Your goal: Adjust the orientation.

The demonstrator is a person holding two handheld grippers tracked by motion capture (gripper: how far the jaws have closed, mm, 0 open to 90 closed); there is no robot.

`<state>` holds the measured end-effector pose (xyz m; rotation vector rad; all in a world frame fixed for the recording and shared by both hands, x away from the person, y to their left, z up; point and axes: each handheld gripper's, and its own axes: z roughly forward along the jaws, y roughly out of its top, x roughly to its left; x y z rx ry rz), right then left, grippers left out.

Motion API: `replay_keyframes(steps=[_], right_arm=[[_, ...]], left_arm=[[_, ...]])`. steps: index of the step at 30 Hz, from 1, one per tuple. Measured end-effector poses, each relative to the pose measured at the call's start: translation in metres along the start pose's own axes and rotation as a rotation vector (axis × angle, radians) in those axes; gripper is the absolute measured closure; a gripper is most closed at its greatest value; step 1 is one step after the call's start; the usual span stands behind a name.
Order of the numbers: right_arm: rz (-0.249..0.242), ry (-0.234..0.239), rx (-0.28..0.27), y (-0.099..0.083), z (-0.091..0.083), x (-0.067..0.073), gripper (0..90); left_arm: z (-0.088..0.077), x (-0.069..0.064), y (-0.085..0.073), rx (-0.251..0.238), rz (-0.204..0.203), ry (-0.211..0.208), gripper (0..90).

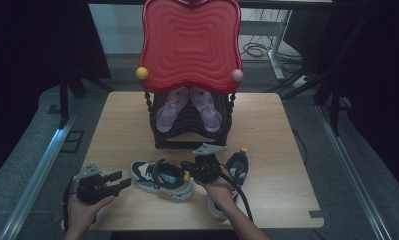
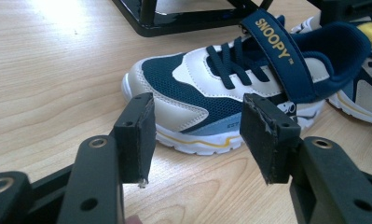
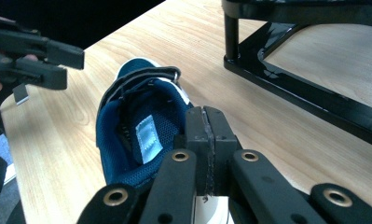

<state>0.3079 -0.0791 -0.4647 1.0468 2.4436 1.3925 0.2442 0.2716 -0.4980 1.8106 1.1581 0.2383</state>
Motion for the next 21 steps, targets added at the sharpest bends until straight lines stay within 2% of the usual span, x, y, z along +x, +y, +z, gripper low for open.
replay_keyframes(steps=[5, 16, 21], right_arm=[[-0.021, -0.008, -0.011, -0.006, -0.003, 0.01, 90.0], [-0.044, 0.024, -0.013, -0.015, -0.009, 0.027, 90.0], [-0.07, 0.021, -0.014, -0.019, -0.009, 0.037, 90.0]], left_arm=[[-0.004, 0.002, 0.001, -0.01, -0.004, 0.004, 45.5], [-0.004, 0.003, 0.001, -0.01, -0.007, 0.006, 45.5], [-0.004, 0.003, 0.001, -0.008, -0.005, 0.005, 45.5]])
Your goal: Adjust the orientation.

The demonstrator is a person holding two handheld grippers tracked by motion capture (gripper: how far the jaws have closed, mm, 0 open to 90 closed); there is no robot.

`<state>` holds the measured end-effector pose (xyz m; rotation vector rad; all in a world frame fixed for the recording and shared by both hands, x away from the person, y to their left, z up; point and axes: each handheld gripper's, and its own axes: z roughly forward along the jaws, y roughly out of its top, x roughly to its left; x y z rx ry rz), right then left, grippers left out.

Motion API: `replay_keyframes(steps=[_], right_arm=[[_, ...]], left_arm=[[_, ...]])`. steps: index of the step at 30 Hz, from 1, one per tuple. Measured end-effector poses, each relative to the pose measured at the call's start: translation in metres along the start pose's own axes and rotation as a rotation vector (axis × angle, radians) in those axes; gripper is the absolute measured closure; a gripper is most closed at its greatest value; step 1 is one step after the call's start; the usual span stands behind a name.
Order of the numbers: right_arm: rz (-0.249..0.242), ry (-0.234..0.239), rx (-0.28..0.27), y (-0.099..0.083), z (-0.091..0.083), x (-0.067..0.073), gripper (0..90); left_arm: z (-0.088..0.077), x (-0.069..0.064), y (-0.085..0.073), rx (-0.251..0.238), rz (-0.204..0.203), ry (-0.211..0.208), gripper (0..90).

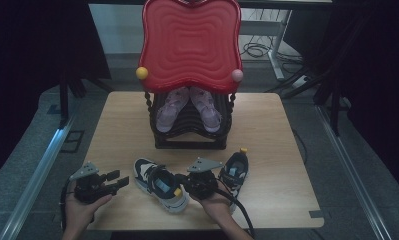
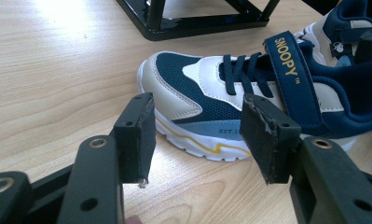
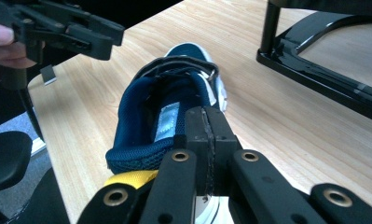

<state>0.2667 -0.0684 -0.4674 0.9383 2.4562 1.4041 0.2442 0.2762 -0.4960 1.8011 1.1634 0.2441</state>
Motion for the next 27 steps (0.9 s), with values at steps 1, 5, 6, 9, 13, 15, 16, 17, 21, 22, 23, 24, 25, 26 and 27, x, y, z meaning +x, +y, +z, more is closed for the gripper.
replay_keyframes(steps=[1, 5, 6, 9, 13, 15, 16, 17, 21, 22, 23, 24, 25, 26, 27], right_arm=[[-0.001, 0.003, -0.001, -0.001, 0.0, 0.002, 90.0], [-0.003, 0.025, -0.002, -0.003, 0.0, 0.008, 90.0], [-0.001, 0.029, -0.005, -0.004, 0.0, 0.009, 89.9], [-0.002, 0.04, -0.011, -0.006, -0.001, 0.013, 90.0], [-0.002, 0.053, -0.019, -0.01, -0.001, 0.019, 90.0], [-0.002, 0.062, -0.025, -0.012, 0.0, 0.022, 90.0], [-0.003, 0.066, -0.023, -0.012, 0.001, 0.024, 90.0], [-0.003, 0.071, -0.025, -0.013, 0.002, 0.025, 89.9], [-0.006, 0.105, -0.025, -0.016, 0.007, 0.034, 89.9], [-0.008, 0.108, -0.023, -0.016, 0.009, 0.035, 89.9], [-0.007, 0.112, -0.023, -0.017, 0.009, 0.036, 89.9], [-0.008, 0.115, -0.025, -0.017, 0.01, 0.037, 89.9], [-0.008, 0.117, -0.027, -0.017, 0.011, 0.037, 89.9], [-0.004, 0.119, -0.029, -0.018, 0.011, 0.037, 89.9], [0.002, 0.123, -0.032, -0.018, 0.01, 0.036, 89.8]], left_arm=[[0.0, 0.0, 0.0, -0.001, -0.001, 0.001, 45.5], [-0.002, 0.001, 0.0, -0.006, -0.003, 0.004, 45.5], [-0.002, 0.002, 0.0, -0.007, -0.004, 0.005, 45.5], [-0.003, 0.003, 0.0, -0.006, -0.008, 0.005, 45.5], [-0.002, 0.003, -0.001, -0.004, -0.012, 0.005, 45.5], [-0.002, 0.003, -0.001, -0.001, -0.01, 0.004, 45.5], [-0.002, 0.003, -0.001, 0.0, -0.009, 0.003, 45.5], [-0.001, 0.003, -0.001, 0.001, -0.008, 0.003, 45.5], [-0.002, 0.003, -0.001, 0.004, -0.009, 0.002, 45.5], [-0.002, 0.003, -0.001, 0.004, -0.009, 0.002, 45.5], [-0.002, 0.003, -0.001, 0.003, -0.01, 0.002, 45.5], [-0.002, 0.003, -0.001, 0.003, -0.011, 0.002, 45.5], [-0.002, 0.004, -0.001, 0.003, -0.012, 0.002, 45.5], [-0.002, 0.004, -0.001, 0.002, -0.013, 0.003, 45.5], [-0.002, 0.004, -0.001, 0.003, -0.013, 0.003, 45.5]])
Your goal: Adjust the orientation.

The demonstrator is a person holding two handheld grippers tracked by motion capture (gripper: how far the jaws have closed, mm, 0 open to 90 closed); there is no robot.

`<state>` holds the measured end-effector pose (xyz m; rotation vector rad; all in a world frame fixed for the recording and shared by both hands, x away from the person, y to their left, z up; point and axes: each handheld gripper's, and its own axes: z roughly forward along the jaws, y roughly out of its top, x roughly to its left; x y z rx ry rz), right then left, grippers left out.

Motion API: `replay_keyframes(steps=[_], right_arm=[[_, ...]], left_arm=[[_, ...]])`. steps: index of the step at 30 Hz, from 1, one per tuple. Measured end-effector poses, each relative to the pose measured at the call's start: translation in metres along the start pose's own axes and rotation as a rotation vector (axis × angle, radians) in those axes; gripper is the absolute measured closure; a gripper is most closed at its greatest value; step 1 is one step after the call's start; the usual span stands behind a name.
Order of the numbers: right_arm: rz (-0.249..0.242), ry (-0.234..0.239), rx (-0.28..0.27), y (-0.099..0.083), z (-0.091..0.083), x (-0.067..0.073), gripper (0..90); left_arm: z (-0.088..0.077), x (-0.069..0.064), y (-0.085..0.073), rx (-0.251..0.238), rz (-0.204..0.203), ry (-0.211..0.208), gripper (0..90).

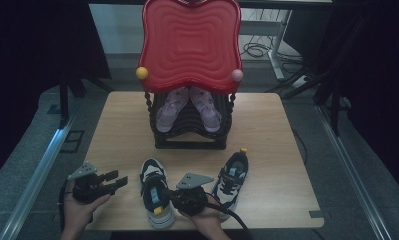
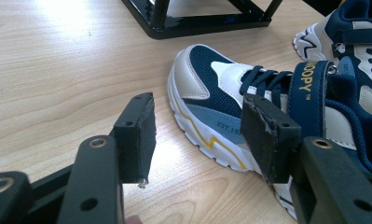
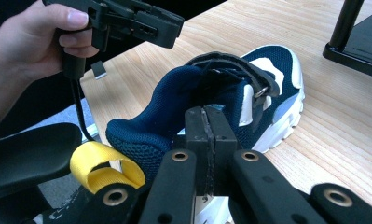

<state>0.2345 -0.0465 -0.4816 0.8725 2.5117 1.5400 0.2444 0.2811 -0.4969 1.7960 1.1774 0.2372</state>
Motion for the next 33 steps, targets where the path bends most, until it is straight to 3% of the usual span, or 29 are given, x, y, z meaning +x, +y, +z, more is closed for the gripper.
replay_keyframes(steps=[8, 13, 24, 33], right_arm=[[-0.005, -0.005, -0.01, -0.012, -0.018, -0.004, 89.9], [0.004, -0.014, 0.013, -0.025, -0.025, -0.008, 89.8], [-0.014, 0.012, 0.059, -0.033, -0.008, -0.003, 89.9], [-0.029, 0.052, 0.047, -0.034, 0.003, 0.004, 89.9]], left_arm=[[0.001, 0.0, -0.001, 0.005, -0.003, -0.001, 45.4], [0.003, 0.0, -0.001, 0.012, -0.003, -0.001, 45.3], [0.003, 0.001, -0.002, 0.015, -0.005, 0.001, 45.3], [0.003, 0.002, -0.002, 0.015, -0.008, 0.004, 45.2]])
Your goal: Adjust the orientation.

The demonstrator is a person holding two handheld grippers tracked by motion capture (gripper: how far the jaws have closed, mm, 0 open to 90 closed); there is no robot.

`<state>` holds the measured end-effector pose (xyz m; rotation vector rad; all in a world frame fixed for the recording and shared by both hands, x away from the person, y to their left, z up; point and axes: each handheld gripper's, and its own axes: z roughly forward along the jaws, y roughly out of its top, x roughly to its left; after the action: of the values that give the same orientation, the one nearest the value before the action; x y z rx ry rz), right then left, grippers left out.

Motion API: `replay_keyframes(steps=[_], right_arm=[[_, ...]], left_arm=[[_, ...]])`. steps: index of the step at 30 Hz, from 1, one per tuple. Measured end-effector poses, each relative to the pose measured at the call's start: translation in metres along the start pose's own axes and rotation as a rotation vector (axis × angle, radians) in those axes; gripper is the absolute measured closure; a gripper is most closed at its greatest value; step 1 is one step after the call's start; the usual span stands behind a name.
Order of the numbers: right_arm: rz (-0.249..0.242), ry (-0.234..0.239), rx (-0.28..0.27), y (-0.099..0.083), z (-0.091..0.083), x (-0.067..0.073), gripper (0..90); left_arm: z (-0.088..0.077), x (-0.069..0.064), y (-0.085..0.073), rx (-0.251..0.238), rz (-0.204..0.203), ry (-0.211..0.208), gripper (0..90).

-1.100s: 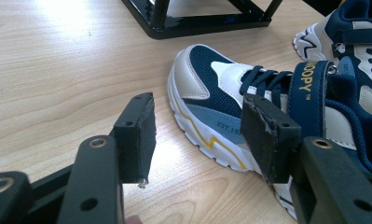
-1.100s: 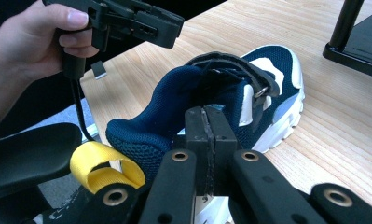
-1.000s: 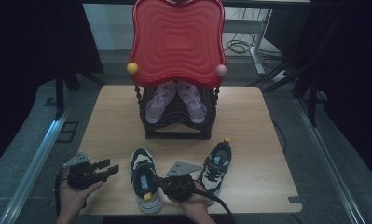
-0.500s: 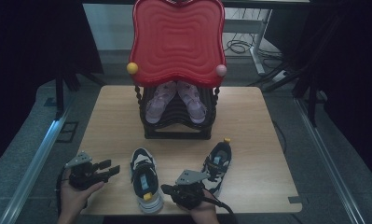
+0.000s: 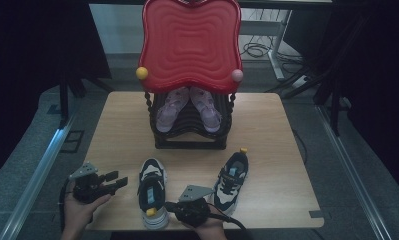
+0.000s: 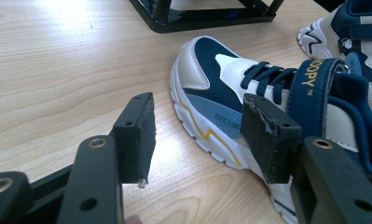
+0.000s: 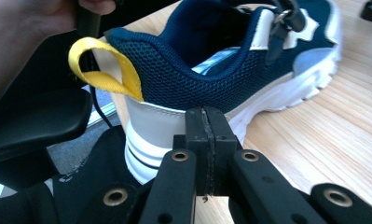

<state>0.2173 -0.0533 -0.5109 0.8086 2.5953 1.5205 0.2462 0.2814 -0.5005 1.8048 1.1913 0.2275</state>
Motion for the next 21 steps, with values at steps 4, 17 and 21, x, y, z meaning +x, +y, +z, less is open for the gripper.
replay_keyframes(steps=[4, 17, 21], right_arm=[[-0.009, 0.024, -0.001, 0.003, 0.008, 0.004, 89.9], [-0.048, 0.081, 0.003, 0.013, 0.036, 0.017, 89.9], [-0.059, 0.096, 0.004, 0.017, 0.047, 0.022, 89.9]], left_arm=[[-0.001, 0.001, 0.0, -0.005, -0.003, 0.001, 45.1], [-0.009, 0.01, 0.0, -0.022, -0.024, 0.023, 45.1], [-0.013, 0.011, 0.001, -0.035, -0.024, 0.026, 45.1]])
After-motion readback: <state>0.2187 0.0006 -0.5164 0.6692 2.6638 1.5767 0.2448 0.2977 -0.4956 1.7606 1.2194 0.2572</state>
